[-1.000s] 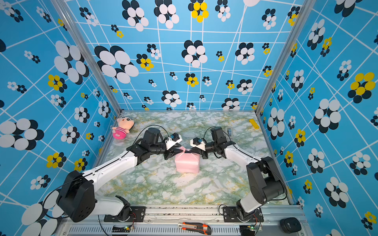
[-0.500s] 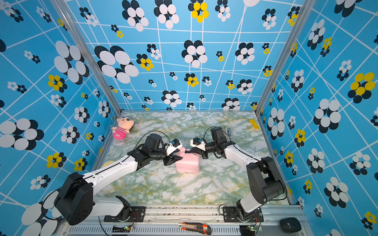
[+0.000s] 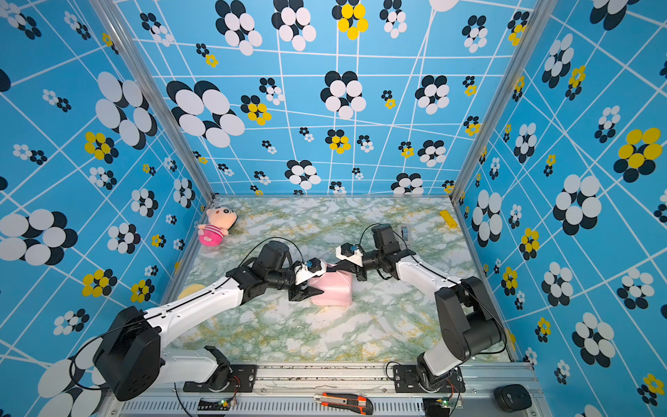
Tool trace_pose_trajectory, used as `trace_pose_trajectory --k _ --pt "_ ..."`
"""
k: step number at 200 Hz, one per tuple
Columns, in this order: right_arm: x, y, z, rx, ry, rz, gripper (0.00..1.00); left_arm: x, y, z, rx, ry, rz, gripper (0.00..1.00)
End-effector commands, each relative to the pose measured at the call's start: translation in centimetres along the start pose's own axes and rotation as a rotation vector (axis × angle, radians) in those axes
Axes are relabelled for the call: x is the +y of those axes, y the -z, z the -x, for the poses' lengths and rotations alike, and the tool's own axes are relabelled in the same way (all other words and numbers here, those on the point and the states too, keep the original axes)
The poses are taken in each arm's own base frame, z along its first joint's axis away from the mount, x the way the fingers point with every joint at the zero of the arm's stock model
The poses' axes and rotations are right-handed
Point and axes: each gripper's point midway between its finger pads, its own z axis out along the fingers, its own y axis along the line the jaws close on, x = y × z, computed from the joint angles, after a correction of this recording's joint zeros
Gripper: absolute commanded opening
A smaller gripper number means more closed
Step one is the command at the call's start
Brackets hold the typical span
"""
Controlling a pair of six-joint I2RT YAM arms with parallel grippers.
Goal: Wrap a gift box in wrapping paper
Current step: Fold the wrapping paper for the gift box.
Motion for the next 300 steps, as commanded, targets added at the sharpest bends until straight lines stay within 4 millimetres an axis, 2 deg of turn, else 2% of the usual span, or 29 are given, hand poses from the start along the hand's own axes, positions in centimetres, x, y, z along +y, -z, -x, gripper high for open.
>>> trace_pose_trajectory --k 1,17,20,28,56,91,144,147,187,203,233,251,272,300 --pt "-0.2 0.4 1.3 -0.022 -0.003 0.012 0.00 0.4 -0.6 -1.9 0.083 -0.031 0.056 0.47" --pt "-0.1 0.5 1.4 -0.025 0.000 0.018 0.00 1.2 -0.8 -2.4 0.103 -0.027 0.102 0.44" --pt "0.0 0.5 1.5 -0.026 0.001 0.020 0.00 1.5 -0.7 -2.4 0.106 -0.022 0.118 0.40" --pt "0.1 0.6 1.6 -0.027 0.005 0.026 0.00 1.9 -0.7 -2.4 0.110 -0.013 0.139 0.39" --pt "1.1 0.8 1.9 -0.023 0.023 0.066 0.00 3.1 -0.5 -2.3 0.109 -0.009 0.209 0.38" --pt "3.0 0.6 0.4 0.092 0.055 0.126 0.00 3.9 -0.9 -2.4 0.109 0.006 0.235 0.39" --pt "3.9 -0.1 -1.0 0.214 0.098 0.185 0.00 4.6 -0.5 -1.4 0.072 0.035 0.279 0.42" --pt "3.9 -0.1 -1.0 0.218 0.103 0.186 0.00 4.7 -0.4 -1.3 0.068 0.037 0.284 0.47" --pt "4.1 -0.1 -1.7 0.271 0.128 0.198 0.00 4.7 0.9 0.2 -0.002 0.026 0.317 0.68" --pt "4.0 0.0 -1.8 0.282 0.139 0.194 0.00 4.1 1.4 0.6 -0.013 -0.052 0.300 0.74" --pt "3.9 0.0 -1.8 0.290 0.155 0.187 0.00 2.9 1.7 0.9 -0.029 -0.261 0.204 0.93" --pt "3.7 0.0 -1.9 0.292 0.166 0.179 0.00 3.2 2.0 1.6 -0.067 -0.297 0.141 1.00" --pt "3.5 0.0 -1.8 0.294 0.175 0.170 0.00 2.4 1.6 1.8 -0.050 -0.330 0.019 0.99" --pt "3.4 -0.1 -1.7 0.288 0.185 0.164 0.00 2.3 0.2 2.3 -0.053 -0.349 -0.027 1.00"
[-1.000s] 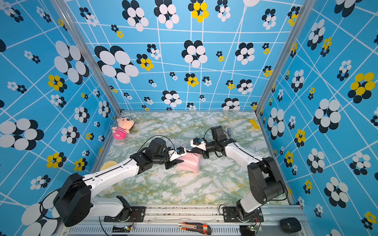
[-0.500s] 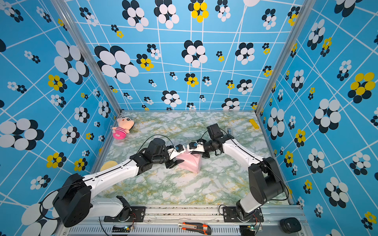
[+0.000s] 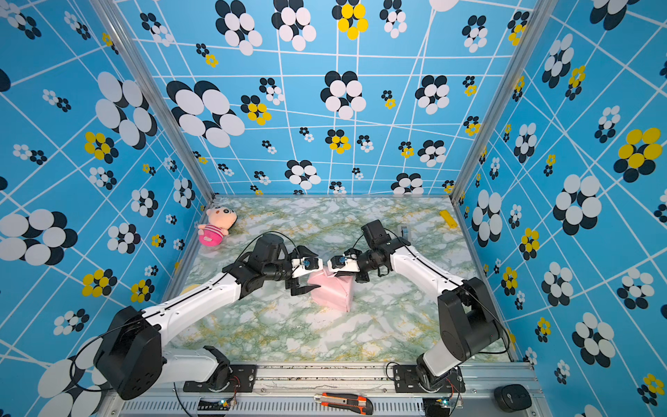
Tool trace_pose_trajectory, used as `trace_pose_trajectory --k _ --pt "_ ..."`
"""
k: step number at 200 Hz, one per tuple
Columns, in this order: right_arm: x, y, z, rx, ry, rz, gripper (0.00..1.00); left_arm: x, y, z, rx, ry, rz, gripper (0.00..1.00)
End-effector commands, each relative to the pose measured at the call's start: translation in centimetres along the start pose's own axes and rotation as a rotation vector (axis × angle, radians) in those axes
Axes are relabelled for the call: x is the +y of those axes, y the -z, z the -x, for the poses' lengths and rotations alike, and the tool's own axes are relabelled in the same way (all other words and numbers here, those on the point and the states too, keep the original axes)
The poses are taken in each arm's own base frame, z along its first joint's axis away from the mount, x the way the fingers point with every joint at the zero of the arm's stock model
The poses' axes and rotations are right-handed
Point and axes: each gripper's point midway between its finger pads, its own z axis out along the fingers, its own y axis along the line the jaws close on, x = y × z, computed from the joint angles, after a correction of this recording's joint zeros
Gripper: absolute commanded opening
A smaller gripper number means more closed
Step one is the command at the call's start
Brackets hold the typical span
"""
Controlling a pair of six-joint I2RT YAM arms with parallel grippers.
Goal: Wrap a gift box in wrapping paper
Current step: Fold the wrapping paper for the gift box.
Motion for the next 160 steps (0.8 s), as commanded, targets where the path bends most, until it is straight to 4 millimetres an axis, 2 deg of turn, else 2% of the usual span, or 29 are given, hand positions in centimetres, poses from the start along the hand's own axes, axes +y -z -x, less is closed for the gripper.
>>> trace_pose_trajectory --k 1,29,55,90,113,160 --pt "1.2 -0.3 -0.4 0.017 -0.011 0.042 0.00 -1.5 -0.8 1.1 -0.039 -0.063 -0.117 1.00" --pt "1.1 -0.4 -0.4 0.015 -0.007 0.039 0.00 -2.7 -1.8 0.7 -0.018 -0.088 -0.176 0.98" --pt "1.0 -0.4 -0.4 0.015 -0.003 0.038 0.00 -3.5 -1.7 0.7 -0.025 -0.080 -0.210 0.99" --pt "1.0 -0.4 -0.3 0.012 0.000 0.040 0.00 -3.8 -2.0 -0.5 0.008 -0.101 -0.215 0.98" --pt "1.0 -0.4 -0.3 0.010 0.000 0.042 0.00 -3.7 -2.5 -1.5 0.043 -0.127 -0.206 0.93" --pt "1.0 -0.3 -0.2 0.010 0.005 0.040 0.00 -3.8 -3.0 -2.1 0.058 -0.174 -0.179 0.80"
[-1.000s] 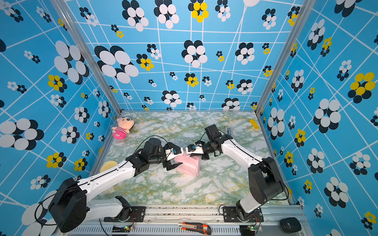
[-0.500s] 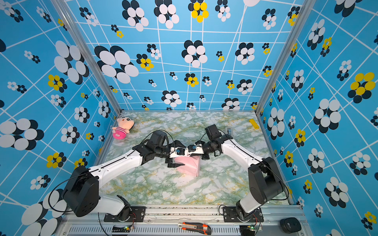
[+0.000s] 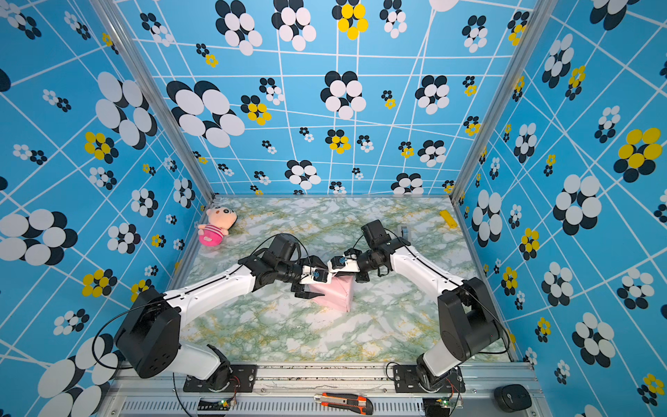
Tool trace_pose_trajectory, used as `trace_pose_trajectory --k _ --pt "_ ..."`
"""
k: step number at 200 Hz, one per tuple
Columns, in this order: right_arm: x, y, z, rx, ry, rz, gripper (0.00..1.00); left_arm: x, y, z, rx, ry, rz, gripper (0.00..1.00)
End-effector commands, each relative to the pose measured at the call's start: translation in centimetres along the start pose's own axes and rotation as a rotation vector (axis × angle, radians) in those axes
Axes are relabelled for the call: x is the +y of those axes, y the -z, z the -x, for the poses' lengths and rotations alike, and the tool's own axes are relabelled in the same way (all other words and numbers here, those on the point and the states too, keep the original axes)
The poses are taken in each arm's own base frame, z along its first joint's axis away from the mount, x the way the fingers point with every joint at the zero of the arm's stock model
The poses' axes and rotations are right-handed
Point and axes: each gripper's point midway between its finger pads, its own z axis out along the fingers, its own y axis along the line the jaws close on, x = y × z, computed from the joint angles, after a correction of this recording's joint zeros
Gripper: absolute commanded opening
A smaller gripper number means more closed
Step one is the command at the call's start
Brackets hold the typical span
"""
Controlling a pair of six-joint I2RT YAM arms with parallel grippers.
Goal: Wrap a gift box in wrapping paper
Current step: Fold the wrapping paper for the gift box.
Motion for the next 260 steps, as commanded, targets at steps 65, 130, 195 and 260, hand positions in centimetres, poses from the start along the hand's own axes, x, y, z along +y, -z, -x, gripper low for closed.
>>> trace_pose_trajectory --k 65,130,195,260 --pt "1.6 0.9 1.6 -0.040 -0.031 0.035 0.26 -0.9 -0.7 -2.3 0.068 -0.031 0.042 0.65" --pt "-3.6 6.0 3.9 -0.180 -0.660 -0.374 0.49 -1.6 -0.6 -2.5 0.070 -0.041 0.070 0.48" --pt "1.7 4.0 -4.6 0.022 -2.141 -0.551 0.76 -1.7 -1.4 -3.2 0.120 -0.076 0.126 0.47" --pt "1.2 2.1 -3.0 -0.064 -2.274 -0.542 0.87 -2.3 -2.0 -3.6 0.145 -0.090 0.127 0.46"
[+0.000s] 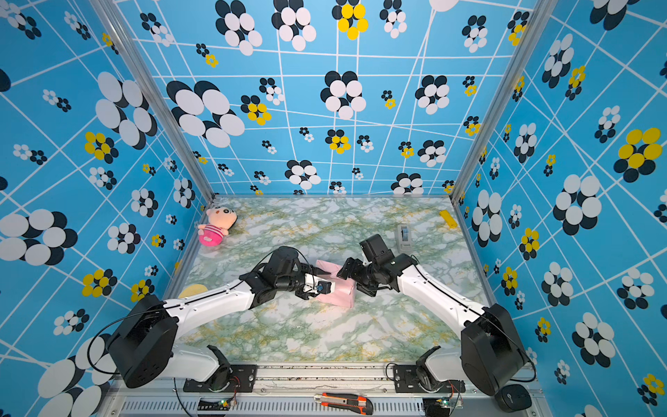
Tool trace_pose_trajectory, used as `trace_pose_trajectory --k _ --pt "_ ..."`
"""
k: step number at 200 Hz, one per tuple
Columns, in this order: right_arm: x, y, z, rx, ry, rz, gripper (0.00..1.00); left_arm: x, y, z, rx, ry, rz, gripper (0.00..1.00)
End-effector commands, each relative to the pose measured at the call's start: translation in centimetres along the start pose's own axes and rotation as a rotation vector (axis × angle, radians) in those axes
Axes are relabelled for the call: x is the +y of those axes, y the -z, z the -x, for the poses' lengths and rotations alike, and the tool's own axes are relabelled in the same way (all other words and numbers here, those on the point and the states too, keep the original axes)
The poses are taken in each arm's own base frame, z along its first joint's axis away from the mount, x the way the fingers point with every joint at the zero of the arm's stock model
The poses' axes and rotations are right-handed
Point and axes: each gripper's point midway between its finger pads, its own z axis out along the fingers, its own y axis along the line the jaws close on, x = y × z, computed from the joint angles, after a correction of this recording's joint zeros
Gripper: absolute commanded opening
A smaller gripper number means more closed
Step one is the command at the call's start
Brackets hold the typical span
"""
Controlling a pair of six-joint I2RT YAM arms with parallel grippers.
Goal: Wrap a gift box in wrapping paper
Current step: Fold the wrapping paper for the gift box.
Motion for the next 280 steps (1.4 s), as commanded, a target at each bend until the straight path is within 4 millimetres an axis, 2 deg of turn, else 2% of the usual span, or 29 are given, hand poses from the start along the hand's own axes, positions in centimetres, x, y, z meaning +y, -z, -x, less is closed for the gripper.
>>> trace_pose_trajectory --k 1,39,60,81,104,118,144,156,183,232,260,280 --pt "0.9 0.3 0.7 -0.044 -0.147 0.039 0.87 -3.4 -0.4 -3.0 0.109 0.058 -0.084 0.46" --pt "2.0 0.2 1.4 -0.063 -0.168 0.082 0.87 -3.7 -0.5 -3.1 0.117 0.047 -0.090 0.45" --pt "1.1 -0.4 1.1 -0.047 -0.156 0.032 0.82 -3.5 -0.6 -3.1 0.126 0.062 -0.079 0.46" --pt "-0.4 -0.6 0.4 -0.030 -0.128 -0.030 0.74 -2.5 -0.6 -2.9 0.127 0.118 -0.039 0.52" --pt "-2.0 -1.2 0.0 -0.023 -0.100 -0.079 0.61 -1.4 -0.5 -2.6 0.121 0.184 -0.014 0.60" --pt "-2.6 -1.4 0.0 -0.025 -0.073 -0.107 0.54 -0.7 -0.2 -2.1 0.109 0.206 -0.006 0.69" --pt "-3.1 -1.6 -0.1 -0.011 -0.019 -0.137 0.50 1.7 1.2 -0.6 0.023 0.319 0.018 0.93" --pt "-3.2 -1.6 -0.1 -0.008 0.017 -0.145 0.49 2.5 1.7 -0.4 0.008 0.364 -0.009 1.00" --pt "-2.8 -1.5 0.4 -0.011 0.081 -0.154 0.49 2.1 1.7 -0.1 -0.015 0.358 -0.104 0.99" --pt "-2.2 -1.8 0.6 0.013 0.128 -0.144 0.49 0.9 -0.5 -0.6 -0.007 0.422 -0.308 0.99" --pt "-1.6 -1.7 0.9 0.020 0.153 -0.125 0.49 0.9 -1.3 -1.1 0.024 0.458 -0.357 1.00" --pt "-1.1 -1.5 0.9 0.033 0.163 -0.106 0.50 1.2 -1.8 -1.8 0.049 0.477 -0.336 0.88"
